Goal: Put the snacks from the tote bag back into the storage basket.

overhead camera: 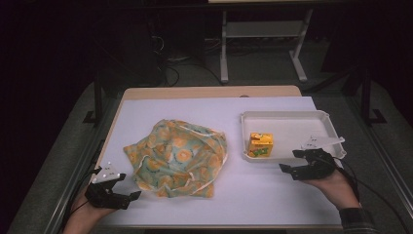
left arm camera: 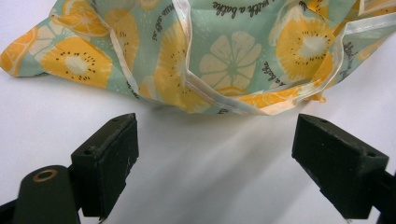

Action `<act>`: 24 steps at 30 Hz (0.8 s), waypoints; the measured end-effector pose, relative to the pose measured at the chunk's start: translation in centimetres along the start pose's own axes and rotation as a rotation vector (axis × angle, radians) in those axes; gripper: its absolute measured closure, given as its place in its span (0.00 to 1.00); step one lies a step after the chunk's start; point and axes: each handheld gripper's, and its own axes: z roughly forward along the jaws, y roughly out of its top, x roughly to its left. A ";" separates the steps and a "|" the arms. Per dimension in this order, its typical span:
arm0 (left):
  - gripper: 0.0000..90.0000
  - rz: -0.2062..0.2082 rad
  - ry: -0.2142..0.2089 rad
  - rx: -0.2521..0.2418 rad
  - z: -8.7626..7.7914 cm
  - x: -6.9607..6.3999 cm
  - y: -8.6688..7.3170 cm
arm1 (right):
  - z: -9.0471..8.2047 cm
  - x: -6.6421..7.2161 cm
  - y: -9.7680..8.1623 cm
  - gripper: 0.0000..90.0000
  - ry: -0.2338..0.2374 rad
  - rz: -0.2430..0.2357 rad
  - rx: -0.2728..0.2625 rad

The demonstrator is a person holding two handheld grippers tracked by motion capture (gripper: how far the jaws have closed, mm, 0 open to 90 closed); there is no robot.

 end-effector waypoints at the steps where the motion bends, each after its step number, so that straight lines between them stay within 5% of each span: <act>1: 0.16 0.000 0.000 0.001 0.0 0.0 0.0 | 0.0 0.2 -0.1 0.25 0.002 -0.001 0.004; 12: 0.16 0.005 -0.004 0.002 0.1 -0.2 0.0 | 0.6 3.1 -1.1 0.14 -0.014 -0.039 0.009; 18: 0.16 0.004 -0.012 0.001 0.2 -0.3 0.0 | 1.2 4.6 -1.4 0.11 0.020 -0.059 0.000; 24: 0.16 0.013 -0.018 0.006 0.4 -0.4 0.1 | 2.3 6.2 -2.2 0.09 0.084 -0.117 0.065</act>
